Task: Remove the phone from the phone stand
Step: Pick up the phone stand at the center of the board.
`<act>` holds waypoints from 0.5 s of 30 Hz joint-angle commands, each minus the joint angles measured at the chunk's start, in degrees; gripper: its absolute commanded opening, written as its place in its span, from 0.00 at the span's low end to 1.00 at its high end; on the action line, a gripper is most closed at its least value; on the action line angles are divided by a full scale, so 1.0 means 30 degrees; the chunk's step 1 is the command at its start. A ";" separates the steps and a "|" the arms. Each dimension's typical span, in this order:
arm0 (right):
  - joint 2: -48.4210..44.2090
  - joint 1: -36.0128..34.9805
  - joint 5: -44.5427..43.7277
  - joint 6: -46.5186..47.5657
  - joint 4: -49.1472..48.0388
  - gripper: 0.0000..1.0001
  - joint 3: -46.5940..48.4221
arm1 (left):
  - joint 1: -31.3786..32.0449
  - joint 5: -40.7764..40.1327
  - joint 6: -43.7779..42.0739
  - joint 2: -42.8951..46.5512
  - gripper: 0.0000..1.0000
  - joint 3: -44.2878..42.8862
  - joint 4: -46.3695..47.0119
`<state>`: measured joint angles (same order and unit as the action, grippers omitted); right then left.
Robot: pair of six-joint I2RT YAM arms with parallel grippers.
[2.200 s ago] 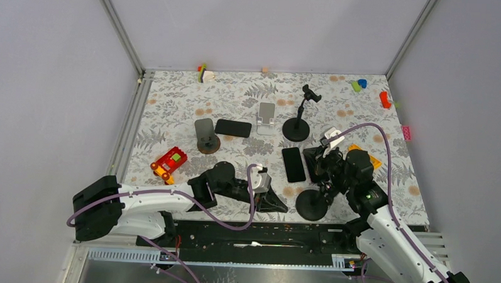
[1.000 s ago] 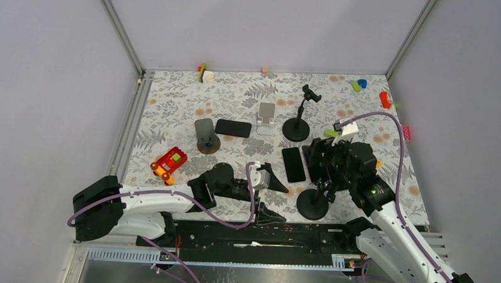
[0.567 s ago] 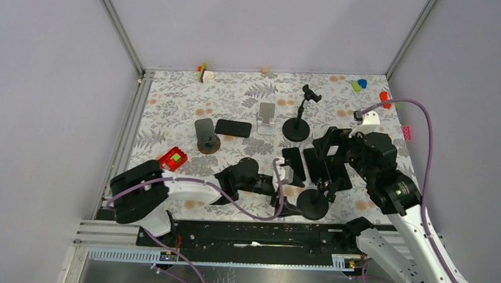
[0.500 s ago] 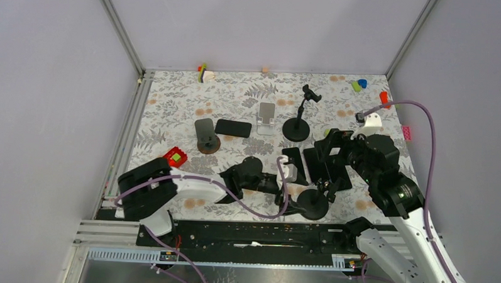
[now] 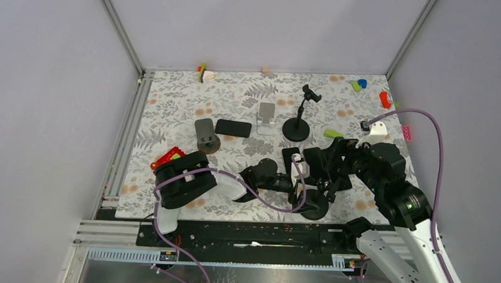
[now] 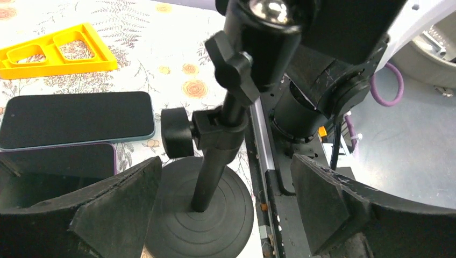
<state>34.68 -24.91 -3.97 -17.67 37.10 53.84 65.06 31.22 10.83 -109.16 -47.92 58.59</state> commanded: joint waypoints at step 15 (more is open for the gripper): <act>-0.0475 0.0007 -0.0824 -0.0026 0.0038 1.00 0.0263 | 0.0545 -0.0529 0.1759 -0.2232 0.99 -0.2751 0.2151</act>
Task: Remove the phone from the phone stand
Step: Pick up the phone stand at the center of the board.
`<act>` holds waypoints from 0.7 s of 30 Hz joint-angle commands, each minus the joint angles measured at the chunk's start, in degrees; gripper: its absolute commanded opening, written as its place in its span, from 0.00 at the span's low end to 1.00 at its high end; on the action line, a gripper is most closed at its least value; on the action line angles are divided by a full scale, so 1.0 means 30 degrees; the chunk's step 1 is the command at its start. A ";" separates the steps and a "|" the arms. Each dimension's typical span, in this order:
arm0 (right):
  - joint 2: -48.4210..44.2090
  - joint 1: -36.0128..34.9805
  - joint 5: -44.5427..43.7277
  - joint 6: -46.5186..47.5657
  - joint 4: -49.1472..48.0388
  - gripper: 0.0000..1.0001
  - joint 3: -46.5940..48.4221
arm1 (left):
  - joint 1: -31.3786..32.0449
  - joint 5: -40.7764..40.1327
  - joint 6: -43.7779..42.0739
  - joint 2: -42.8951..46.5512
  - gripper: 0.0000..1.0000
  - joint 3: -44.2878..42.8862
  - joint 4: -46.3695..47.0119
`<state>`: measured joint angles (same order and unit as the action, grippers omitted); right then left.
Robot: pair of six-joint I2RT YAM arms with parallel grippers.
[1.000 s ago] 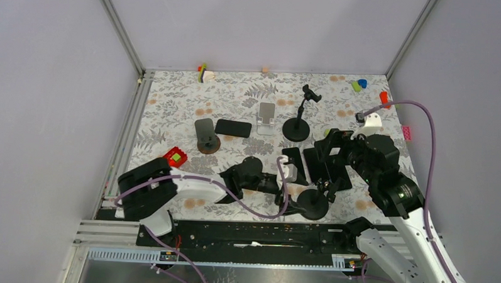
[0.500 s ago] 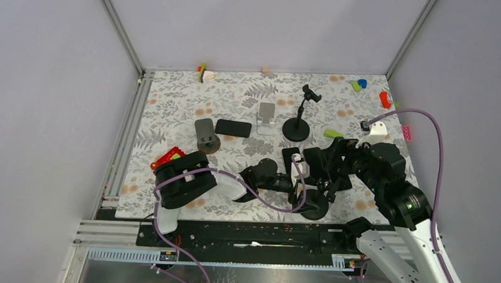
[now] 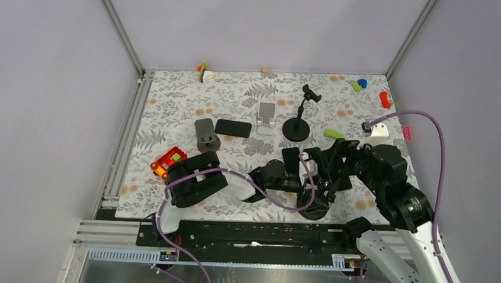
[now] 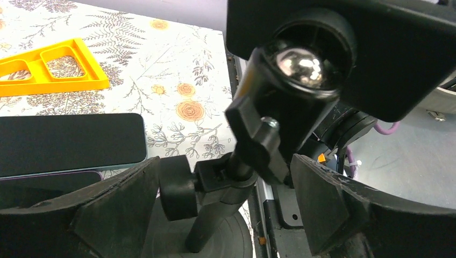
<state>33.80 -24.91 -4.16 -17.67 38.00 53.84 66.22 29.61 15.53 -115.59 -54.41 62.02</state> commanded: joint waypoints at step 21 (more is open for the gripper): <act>-0.0826 0.0011 -0.1334 0.0124 -0.0644 1.00 -0.0249 | 0.0108 0.1692 0.0888 0.0624 0.07 -0.1533 -0.0356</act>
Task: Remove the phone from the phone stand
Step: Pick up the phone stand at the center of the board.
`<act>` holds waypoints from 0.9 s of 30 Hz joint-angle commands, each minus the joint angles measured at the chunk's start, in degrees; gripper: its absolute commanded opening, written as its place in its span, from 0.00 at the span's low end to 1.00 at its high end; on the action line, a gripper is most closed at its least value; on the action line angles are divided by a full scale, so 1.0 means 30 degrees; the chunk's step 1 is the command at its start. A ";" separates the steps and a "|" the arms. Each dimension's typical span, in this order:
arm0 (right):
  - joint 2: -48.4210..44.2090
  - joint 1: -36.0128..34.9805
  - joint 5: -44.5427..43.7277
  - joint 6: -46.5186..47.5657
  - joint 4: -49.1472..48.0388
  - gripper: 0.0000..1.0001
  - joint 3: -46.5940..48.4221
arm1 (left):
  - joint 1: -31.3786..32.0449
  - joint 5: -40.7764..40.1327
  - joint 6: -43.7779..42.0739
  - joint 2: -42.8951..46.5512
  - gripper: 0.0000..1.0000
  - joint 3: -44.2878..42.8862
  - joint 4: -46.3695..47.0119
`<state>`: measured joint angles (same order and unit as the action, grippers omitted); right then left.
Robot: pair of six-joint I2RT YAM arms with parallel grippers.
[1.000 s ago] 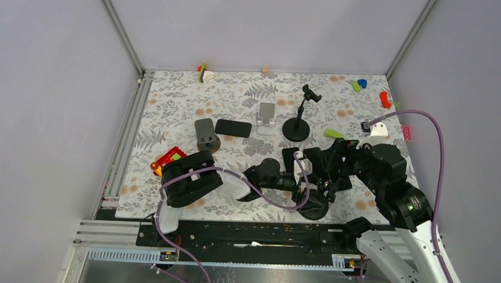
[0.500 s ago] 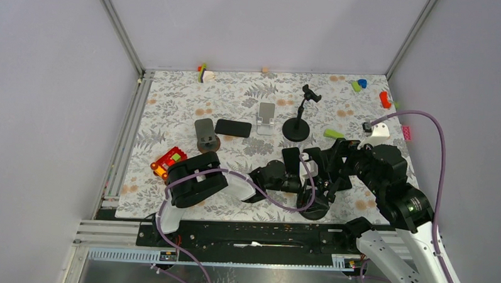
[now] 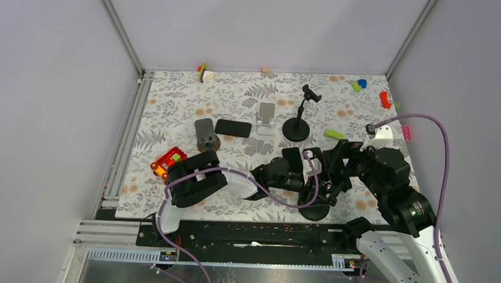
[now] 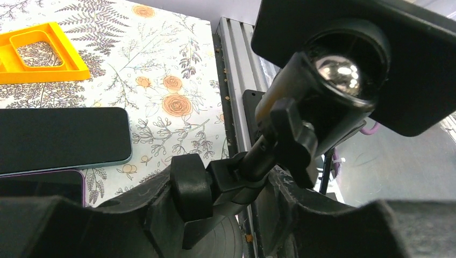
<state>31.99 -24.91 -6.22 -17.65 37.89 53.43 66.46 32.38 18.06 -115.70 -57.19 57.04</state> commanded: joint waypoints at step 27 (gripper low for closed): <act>0.1142 0.0009 0.0099 -0.0093 -0.2206 1.00 -0.0514 | -0.5386 -0.0726 0.0239 1.5768 0.00 1.0859 -0.1248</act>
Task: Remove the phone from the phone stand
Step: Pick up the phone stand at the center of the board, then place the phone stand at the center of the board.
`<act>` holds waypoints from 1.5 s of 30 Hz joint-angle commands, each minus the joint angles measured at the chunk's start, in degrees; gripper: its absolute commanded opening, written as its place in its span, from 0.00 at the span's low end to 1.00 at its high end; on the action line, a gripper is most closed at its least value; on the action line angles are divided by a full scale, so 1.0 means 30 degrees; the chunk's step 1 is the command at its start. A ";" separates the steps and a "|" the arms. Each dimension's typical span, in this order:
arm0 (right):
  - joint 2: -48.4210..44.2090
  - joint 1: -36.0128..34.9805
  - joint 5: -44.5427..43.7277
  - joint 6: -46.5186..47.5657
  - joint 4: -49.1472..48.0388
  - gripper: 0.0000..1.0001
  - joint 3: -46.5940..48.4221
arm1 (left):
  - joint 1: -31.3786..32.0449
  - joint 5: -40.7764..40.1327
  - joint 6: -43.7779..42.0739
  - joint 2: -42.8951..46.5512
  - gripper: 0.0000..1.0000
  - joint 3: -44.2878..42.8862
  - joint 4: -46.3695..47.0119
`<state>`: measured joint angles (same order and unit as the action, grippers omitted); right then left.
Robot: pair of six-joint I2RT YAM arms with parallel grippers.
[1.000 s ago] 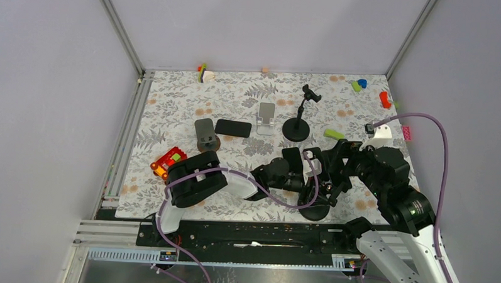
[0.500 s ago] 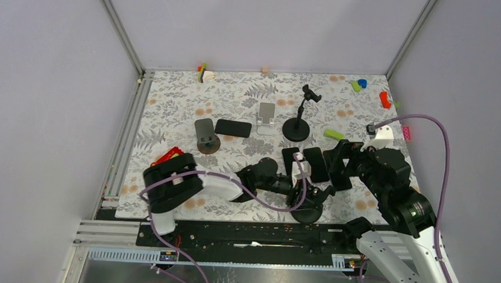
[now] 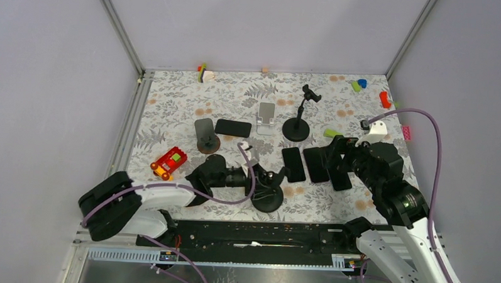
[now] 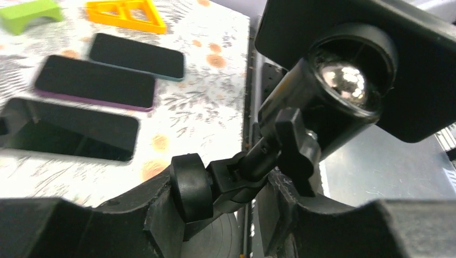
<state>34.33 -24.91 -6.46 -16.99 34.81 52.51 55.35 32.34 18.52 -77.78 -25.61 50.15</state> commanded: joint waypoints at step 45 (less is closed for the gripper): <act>0.0277 0.0011 0.2591 -0.1656 -0.2460 1.00 -0.2338 | -2.3054 -0.1110 0.2796 -0.6749 0.04 -0.5575 0.7897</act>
<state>35.27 -24.91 -0.25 -21.67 29.41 45.95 -12.29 28.77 22.41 -96.05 -42.76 54.22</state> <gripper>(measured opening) 0.993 0.450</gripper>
